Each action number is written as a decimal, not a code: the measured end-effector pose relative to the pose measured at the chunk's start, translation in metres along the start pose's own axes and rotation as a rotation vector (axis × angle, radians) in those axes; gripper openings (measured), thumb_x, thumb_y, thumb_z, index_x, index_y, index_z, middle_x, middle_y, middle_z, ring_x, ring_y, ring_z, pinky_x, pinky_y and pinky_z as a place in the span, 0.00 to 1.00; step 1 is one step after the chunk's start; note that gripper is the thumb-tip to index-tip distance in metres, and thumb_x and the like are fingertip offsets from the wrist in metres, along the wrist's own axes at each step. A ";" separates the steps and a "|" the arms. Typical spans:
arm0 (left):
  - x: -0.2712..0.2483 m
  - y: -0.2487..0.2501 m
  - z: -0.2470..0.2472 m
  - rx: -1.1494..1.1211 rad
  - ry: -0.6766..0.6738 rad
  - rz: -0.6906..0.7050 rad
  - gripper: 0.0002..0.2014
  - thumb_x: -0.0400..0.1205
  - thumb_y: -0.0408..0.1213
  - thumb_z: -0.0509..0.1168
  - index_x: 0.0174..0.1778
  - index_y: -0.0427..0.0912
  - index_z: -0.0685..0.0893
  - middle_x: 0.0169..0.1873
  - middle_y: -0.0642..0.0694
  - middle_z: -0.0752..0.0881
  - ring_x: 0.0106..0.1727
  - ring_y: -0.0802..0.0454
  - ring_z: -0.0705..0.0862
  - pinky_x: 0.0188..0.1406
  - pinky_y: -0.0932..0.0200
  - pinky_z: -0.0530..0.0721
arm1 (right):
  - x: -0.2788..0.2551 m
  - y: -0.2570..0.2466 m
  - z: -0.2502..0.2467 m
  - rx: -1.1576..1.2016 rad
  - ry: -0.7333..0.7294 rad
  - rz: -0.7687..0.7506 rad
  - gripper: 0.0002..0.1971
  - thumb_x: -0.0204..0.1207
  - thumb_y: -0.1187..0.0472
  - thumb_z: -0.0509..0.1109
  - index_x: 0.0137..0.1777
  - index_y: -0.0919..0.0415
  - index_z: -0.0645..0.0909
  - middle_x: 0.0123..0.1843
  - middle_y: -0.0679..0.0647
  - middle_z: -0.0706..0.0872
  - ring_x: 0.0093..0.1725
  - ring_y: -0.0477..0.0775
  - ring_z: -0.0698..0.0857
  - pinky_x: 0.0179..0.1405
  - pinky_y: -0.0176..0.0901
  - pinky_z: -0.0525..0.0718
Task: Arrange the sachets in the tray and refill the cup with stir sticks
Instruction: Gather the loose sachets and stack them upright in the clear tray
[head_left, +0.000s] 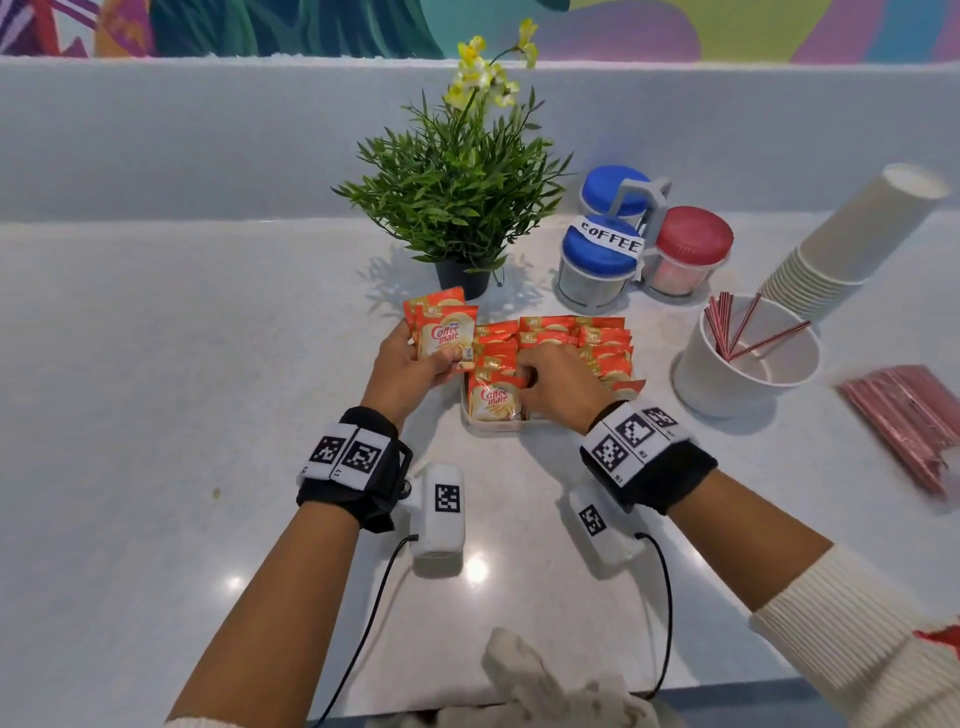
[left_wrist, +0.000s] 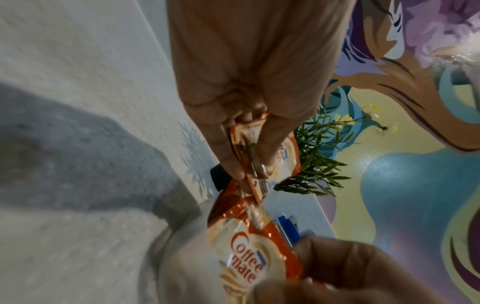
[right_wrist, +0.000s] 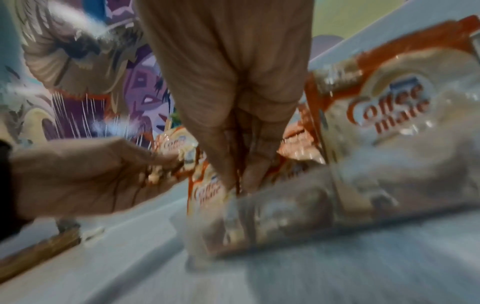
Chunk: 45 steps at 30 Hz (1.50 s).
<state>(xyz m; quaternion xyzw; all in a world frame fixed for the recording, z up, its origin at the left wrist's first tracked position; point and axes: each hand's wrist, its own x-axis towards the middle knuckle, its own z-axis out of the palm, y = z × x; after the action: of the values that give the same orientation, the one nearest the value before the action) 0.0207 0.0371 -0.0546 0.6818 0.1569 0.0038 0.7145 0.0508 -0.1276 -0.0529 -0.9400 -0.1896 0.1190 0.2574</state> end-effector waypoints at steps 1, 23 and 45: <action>0.000 0.000 0.002 0.007 -0.021 0.003 0.18 0.79 0.22 0.64 0.64 0.37 0.73 0.54 0.40 0.82 0.54 0.46 0.82 0.42 0.64 0.86 | 0.000 -0.001 -0.005 0.016 -0.003 0.004 0.04 0.69 0.69 0.74 0.38 0.67 0.81 0.37 0.58 0.82 0.39 0.52 0.77 0.30 0.37 0.70; 0.003 0.004 0.018 0.291 -0.148 0.168 0.08 0.84 0.34 0.59 0.47 0.42 0.84 0.35 0.52 0.84 0.34 0.65 0.81 0.41 0.66 0.79 | -0.003 -0.002 -0.048 0.447 0.147 0.033 0.05 0.71 0.70 0.73 0.45 0.66 0.82 0.27 0.55 0.82 0.24 0.45 0.82 0.27 0.29 0.84; 0.002 0.003 0.008 0.743 -0.210 0.120 0.13 0.78 0.29 0.68 0.58 0.34 0.86 0.55 0.37 0.87 0.58 0.42 0.85 0.60 0.56 0.79 | -0.011 0.015 -0.042 -0.173 0.037 0.060 0.11 0.68 0.66 0.74 0.36 0.51 0.75 0.34 0.41 0.77 0.50 0.50 0.74 0.57 0.52 0.60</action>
<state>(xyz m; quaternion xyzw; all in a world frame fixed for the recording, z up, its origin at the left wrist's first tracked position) 0.0248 0.0303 -0.0520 0.8987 0.0334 -0.0811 0.4297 0.0587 -0.1629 -0.0245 -0.9661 -0.1660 0.0927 0.1749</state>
